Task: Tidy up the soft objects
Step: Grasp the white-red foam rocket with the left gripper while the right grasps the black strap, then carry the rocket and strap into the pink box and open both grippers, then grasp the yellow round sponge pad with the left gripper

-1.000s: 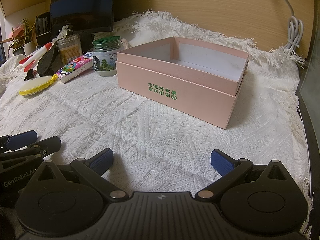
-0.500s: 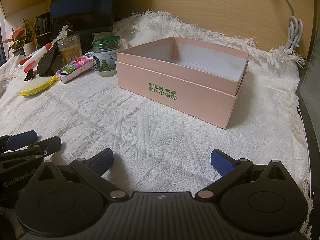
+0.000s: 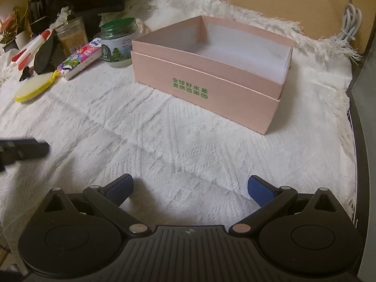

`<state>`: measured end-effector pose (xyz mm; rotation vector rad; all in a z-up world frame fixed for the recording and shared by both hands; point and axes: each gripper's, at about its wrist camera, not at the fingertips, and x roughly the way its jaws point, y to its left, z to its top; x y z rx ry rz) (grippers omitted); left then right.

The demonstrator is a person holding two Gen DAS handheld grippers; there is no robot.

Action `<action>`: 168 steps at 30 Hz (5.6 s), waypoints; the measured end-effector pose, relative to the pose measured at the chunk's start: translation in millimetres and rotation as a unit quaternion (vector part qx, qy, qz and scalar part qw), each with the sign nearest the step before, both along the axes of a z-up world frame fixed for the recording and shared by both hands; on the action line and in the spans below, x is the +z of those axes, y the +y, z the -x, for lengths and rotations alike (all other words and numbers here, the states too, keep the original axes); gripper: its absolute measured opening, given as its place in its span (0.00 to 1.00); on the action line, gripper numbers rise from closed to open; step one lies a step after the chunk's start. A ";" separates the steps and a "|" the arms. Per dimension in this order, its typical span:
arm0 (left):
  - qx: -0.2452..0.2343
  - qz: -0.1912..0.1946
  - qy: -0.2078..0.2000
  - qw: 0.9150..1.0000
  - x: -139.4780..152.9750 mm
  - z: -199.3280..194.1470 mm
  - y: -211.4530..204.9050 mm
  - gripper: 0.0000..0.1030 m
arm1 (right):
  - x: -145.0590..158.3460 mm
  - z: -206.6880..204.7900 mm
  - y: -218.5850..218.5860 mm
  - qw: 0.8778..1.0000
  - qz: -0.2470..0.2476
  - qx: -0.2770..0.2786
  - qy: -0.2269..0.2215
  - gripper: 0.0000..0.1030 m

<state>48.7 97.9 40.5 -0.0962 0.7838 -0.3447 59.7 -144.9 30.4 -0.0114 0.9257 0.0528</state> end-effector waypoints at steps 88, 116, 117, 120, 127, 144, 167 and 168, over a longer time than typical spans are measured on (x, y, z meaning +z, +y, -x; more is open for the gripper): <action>-0.346 0.212 0.028 0.913 199.3 -284.8 -94.2 0.34 | 203.0 -84.4 36.8 0.956 0.115 -0.199 -0.182 0.37; -0.053 0.061 -0.003 0.997 117.1 -270.0 157.1 0.33 | 116.9 -25.4 74.5 0.943 -0.001 -0.302 -0.142 0.98; -0.047 0.066 -0.001 0.997 114.8 -271.6 164.4 0.33 | 116.1 -27.6 77.9 0.940 -0.007 -0.306 -0.149 0.99; -0.045 0.079 -0.009 0.996 104.9 -271.1 175.3 0.33 | 111.6 -29.8 89.6 0.934 -0.026 -0.308 -0.182 1.00; -0.045 0.093 0.027 0.994 68.7 -239.2 194.0 0.33 | 107.5 -37.6 121.7 0.946 -0.047 -0.263 -0.182 1.00; 0.065 0.119 0.062 0.989 42.6 -247.4 235.0 0.33 | 56.0 -45.0 156.2 0.968 0.022 -0.224 -0.108 1.00; -0.068 0.070 0.158 0.983 9.2 -228.7 213.0 0.37 | 32.2 -43.6 180.1 0.991 0.023 -0.131 -0.034 1.00; -0.069 0.087 0.159 0.981 6.7 -231.3 216.0 0.37 | 29.8 -44.0 181.1 0.991 0.021 -0.130 -0.029 1.00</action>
